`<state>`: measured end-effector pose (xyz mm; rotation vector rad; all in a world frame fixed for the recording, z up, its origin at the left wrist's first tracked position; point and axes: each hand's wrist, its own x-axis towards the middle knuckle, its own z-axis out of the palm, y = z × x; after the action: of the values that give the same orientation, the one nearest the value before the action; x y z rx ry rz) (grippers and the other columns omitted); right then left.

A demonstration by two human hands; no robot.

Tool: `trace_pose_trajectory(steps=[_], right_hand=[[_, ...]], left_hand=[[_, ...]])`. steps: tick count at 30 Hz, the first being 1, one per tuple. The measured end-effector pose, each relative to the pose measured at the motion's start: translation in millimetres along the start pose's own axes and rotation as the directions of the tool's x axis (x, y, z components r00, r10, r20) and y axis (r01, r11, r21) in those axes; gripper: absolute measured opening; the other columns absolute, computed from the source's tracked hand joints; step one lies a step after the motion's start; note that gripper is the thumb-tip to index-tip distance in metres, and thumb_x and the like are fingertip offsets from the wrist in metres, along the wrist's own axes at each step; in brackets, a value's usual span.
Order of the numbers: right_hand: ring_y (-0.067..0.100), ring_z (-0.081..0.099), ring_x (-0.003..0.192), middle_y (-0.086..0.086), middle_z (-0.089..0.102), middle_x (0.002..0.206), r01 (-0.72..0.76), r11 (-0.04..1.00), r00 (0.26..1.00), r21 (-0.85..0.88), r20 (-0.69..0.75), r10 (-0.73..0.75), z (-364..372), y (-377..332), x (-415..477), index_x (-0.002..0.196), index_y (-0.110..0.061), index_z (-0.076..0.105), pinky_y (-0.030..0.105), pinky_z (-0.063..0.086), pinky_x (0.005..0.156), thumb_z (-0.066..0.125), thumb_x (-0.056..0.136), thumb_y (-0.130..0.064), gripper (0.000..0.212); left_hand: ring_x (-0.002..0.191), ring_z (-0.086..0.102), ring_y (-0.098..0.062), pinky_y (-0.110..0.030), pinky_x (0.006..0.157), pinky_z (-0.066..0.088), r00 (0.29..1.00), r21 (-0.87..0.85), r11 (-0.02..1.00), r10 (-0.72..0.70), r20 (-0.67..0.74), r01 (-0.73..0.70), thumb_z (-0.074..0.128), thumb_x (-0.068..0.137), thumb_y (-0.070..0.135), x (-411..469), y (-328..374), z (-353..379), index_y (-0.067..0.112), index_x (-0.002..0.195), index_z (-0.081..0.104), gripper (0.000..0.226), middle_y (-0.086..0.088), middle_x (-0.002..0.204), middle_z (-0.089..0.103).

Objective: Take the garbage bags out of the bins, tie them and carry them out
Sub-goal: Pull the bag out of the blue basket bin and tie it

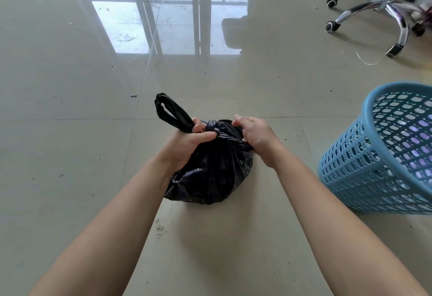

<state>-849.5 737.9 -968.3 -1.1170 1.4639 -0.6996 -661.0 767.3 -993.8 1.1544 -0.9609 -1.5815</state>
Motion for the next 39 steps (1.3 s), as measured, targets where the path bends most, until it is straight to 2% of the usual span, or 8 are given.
trace_pose_trajectory(steps=[3,15,19,23,28,31,33,39], right_hand=[[0.014,0.061,0.085,-0.008,0.063,0.086,0.137,0.882,0.984,-0.452,-0.043,-0.174,-11,4,2,0.112,-0.028,0.065,0.028,0.045,0.078,0.064,0.093,-0.038,0.022],[-0.001,0.051,0.109,-0.006,0.052,0.136,0.404,0.798,0.913,-0.447,0.256,-0.319,-19,-17,-5,0.135,-0.032,0.057,0.026,0.039,0.109,0.064,0.086,-0.008,0.055],[0.009,0.066,0.096,0.003,0.070,0.120,0.257,0.938,0.858,-0.233,0.501,-0.111,-11,-14,-13,0.124,-0.022,0.065,0.022,0.053,0.089,0.055,0.087,0.004,0.046],[0.006,0.064,0.081,-0.007,0.070,0.088,0.382,0.815,0.888,-0.436,0.417,-0.193,6,4,-7,0.096,-0.025,0.068,0.025,0.049,0.077,0.069,0.089,-0.022,0.008],[0.009,0.059,0.075,-0.011,0.064,0.078,0.433,0.773,0.883,-0.464,0.392,-0.260,15,7,-3,0.089,-0.025,0.066,0.028,0.048,0.074,0.071,0.086,-0.025,0.005],[0.011,0.065,0.079,-0.009,0.070,0.081,0.409,0.803,0.898,-0.434,0.345,-0.271,14,10,-1,0.088,-0.028,0.069,0.029,0.051,0.077,0.073,0.082,-0.022,0.009],[0.011,0.067,0.085,-0.008,0.073,0.086,0.396,0.811,0.909,-0.432,0.311,-0.278,13,13,-1,0.091,-0.026,0.071,0.028,0.052,0.081,0.073,0.080,-0.021,0.012],[0.008,0.063,0.074,-0.010,0.069,0.081,0.374,0.838,0.920,-0.398,0.274,-0.280,10,20,1,0.089,-0.028,0.070,0.031,0.052,0.079,0.078,0.079,-0.023,0.014]], left_hand=[[0.063,0.038,-0.012,-0.024,0.060,0.036,0.998,0.202,0.979,0.028,0.057,-0.039,0.067,0.082,-0.007,-2,14,-7,0.023,0.065,0.026,0.054,0.001,0.069,0.034],[0.088,0.064,-0.015,-0.043,0.091,0.049,0.979,0.580,0.804,0.013,0.205,-0.132,0.061,0.083,-0.010,-5,55,0,0.018,0.063,0.026,0.049,-0.030,0.089,0.057],[0.073,0.054,-0.014,-0.032,0.073,0.043,0.992,0.549,0.828,0.069,0.108,-0.117,0.059,0.075,-0.009,-3,47,-4,0.024,0.057,0.031,0.047,-0.013,0.078,0.051],[0.058,0.048,-0.010,-0.027,0.061,0.039,0.928,0.591,0.807,0.226,-0.298,-0.007,0.069,0.069,-0.003,0,23,-10,0.020,0.049,0.047,0.038,0.007,0.060,0.055],[0.058,0.049,-0.015,-0.025,0.058,0.042,0.837,0.705,0.708,0.359,-0.413,0.044,0.059,0.069,0.014,-5,6,-6,0.017,0.062,0.047,0.013,0.004,0.061,0.054],[0.082,0.064,-0.020,-0.029,0.075,0.051,0.873,0.538,0.842,0.245,-0.422,0.024,0.064,0.081,0.006,-6,5,-2,0.024,0.078,0.062,0.018,0.002,0.081,0.068],[0.082,0.066,-0.019,-0.028,0.070,0.052,0.923,0.182,0.982,0.023,-0.384,0.052,0.063,0.084,0.002,-6,12,1,0.020,0.088,0.067,0.018,-0.002,0.083,0.070],[0.094,0.063,-0.024,-0.039,0.095,0.046,0.970,-0.184,0.968,-0.197,-0.140,0.170,0.055,0.093,0.002,-3,13,-2,0.015,0.110,0.069,0.025,-0.006,0.093,0.071]])
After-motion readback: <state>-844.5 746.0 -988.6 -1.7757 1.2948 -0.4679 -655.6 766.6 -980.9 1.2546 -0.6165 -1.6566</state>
